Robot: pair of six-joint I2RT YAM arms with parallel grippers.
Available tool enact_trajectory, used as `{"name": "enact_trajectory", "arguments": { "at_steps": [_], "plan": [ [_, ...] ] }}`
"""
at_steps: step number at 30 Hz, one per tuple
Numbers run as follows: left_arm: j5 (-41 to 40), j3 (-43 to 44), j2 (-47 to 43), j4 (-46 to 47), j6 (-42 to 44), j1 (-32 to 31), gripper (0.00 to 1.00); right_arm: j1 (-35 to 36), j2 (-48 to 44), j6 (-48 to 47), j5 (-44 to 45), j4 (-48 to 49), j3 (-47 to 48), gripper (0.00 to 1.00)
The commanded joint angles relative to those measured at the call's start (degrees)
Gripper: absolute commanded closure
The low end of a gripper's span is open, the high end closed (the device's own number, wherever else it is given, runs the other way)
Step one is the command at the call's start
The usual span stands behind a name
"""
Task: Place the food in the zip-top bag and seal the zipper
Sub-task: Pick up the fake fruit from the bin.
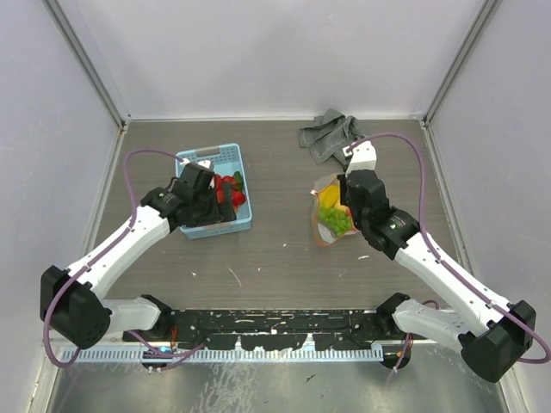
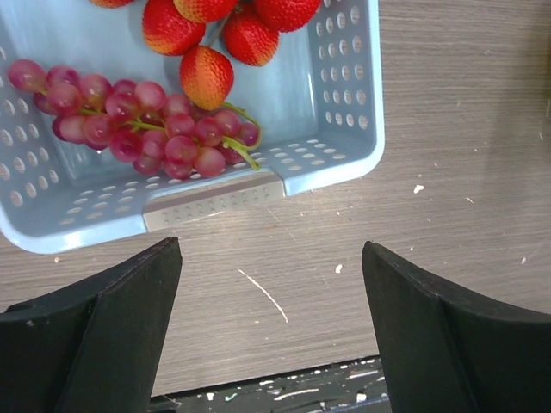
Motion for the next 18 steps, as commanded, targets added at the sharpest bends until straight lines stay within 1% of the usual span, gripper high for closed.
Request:
{"name": "enact_trajectory", "arguments": {
  "at_steps": [1,3,5,10,13,14,18],
  "plan": [
    [5.3,1.7,-1.5,2.0,-2.7,0.2,0.13,0.3,-0.8,-0.8,1.7,4.2,0.4,1.00],
    [8.2,1.2,-1.7,4.1,-4.4,-0.4,0.13,0.3,-1.0,-0.6,1.4,4.2,0.4,1.00],
    [8.9,0.7,-2.0,6.5,-5.1,-1.9,0.13,0.3,-1.4,-0.2,0.5,4.4,0.4,1.00],
    [7.6,0.7,-2.0,5.9,-5.3,-2.4,0.13,0.3,-2.5,0.2,-2.9,3.6,2.1,1.00],
    [5.5,0.2,-3.0,5.6,-5.2,-2.3,0.13,0.3,-2.9,1.1,-4.3,3.0,3.3,0.99],
    [4.5,0.1,-3.1,5.1,-5.0,-2.2,0.10,0.3,-2.7,1.4,-4.6,3.0,3.3,0.98],
    [1.6,0.6,-3.1,2.1,-4.1,-0.9,0.09,0.3,-1.3,2.8,-4.9,2.7,3.3,0.99]
  ]
}}
